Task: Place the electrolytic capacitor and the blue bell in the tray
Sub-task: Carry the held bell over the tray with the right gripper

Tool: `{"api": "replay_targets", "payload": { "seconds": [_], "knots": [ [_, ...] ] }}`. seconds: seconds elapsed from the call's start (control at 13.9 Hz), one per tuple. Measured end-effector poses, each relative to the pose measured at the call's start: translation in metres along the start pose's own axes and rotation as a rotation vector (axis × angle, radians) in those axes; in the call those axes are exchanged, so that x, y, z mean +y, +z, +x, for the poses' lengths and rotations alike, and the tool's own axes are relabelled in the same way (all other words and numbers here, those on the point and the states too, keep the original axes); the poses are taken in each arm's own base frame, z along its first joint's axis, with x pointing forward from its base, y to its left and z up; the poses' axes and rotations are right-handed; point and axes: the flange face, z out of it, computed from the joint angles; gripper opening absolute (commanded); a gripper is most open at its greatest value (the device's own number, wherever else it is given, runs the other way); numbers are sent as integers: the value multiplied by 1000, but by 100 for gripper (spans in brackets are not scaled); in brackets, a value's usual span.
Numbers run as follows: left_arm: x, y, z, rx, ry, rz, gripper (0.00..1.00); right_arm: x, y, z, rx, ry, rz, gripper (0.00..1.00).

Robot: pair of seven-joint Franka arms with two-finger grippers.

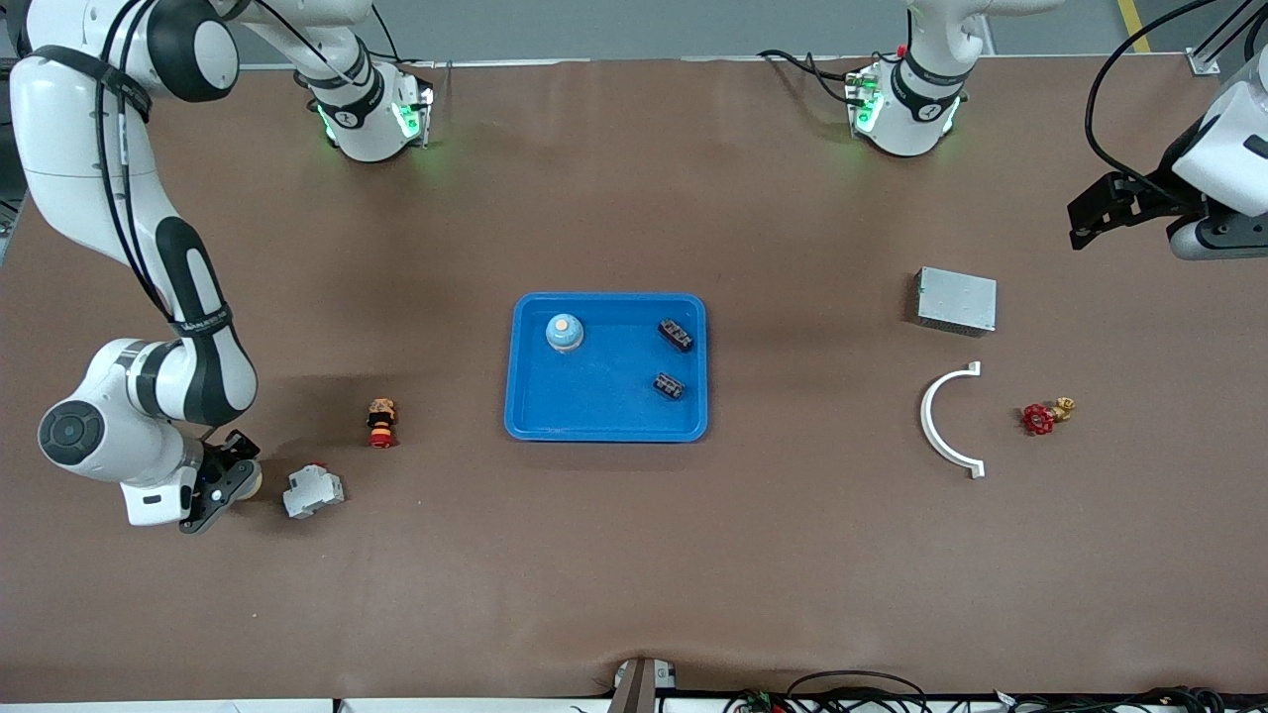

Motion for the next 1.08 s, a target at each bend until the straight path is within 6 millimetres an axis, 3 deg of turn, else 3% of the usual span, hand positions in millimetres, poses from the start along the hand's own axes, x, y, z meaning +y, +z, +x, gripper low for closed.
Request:
{"api": "replay_targets", "payload": {
  "seconds": [0.36, 0.5, 0.65, 0.79, 0.94, 1.08],
  "knots": [
    [-1, 0, 0, 0, -1, 0, 100, -5, -12, 9, -2, 19, 92, 4],
    [-1, 0, 0, 1, -1, 0, 100, -7, -45, 20, -17, 25, 139, 4],
    [-1, -1, 0, 1, -1, 0, 100, -21, -97, 37, -46, 108, 174, 4],
    [0, -1, 0, 1, -1, 0, 100, -54, -153, 63, -98, 208, 212, 4],
    [0, -1, 0, 2, -1, 0, 100, -104, -202, 103, -151, 325, 219, 4],
    [-1, -1, 0, 2, -1, 0, 100, -162, -228, 152, -189, 452, 198, 3]
  ]
}}
